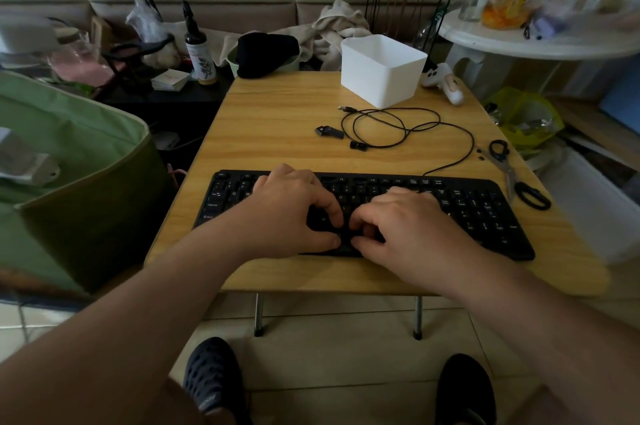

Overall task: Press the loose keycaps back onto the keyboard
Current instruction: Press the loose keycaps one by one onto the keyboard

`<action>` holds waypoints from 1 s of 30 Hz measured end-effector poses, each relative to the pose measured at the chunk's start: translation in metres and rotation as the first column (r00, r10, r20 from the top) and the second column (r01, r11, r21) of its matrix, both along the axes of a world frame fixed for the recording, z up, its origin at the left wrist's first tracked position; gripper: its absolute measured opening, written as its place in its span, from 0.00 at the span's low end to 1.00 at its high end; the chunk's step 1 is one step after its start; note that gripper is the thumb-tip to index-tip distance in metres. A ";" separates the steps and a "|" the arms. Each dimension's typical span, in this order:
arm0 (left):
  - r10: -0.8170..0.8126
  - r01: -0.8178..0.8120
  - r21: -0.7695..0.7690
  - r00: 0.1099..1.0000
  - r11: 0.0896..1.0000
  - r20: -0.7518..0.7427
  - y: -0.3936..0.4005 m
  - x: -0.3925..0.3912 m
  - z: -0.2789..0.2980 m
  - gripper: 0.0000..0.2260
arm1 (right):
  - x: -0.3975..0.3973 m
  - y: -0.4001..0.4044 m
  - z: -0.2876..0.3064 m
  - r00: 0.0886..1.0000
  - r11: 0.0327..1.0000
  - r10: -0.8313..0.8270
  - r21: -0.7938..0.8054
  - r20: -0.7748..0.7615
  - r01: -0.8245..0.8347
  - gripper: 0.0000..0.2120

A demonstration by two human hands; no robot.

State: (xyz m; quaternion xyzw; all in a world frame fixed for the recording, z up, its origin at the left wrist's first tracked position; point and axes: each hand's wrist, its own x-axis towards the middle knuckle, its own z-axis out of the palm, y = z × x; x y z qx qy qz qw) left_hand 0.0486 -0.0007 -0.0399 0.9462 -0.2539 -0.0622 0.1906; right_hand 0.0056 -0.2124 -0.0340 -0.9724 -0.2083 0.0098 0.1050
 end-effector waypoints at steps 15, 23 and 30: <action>0.002 0.002 -0.040 0.997 0.999 0.078 -0.008 -0.007 -0.002 0.10 | 0.006 -0.003 -0.012 0.986 0.952 -0.101 0.275 -0.133 0.135 0.06; -0.008 0.012 -0.037 0.996 0.999 0.084 -0.009 -0.009 -0.006 0.11 | 0.001 -0.001 -0.012 0.993 0.948 -0.093 0.298 -0.071 0.110 0.06; -0.044 0.066 -0.082 0.968 0.994 0.248 -0.010 -0.010 -0.013 0.12 | -0.002 -0.006 -0.005 0.996 0.952 -0.084 0.296 0.008 0.078 0.13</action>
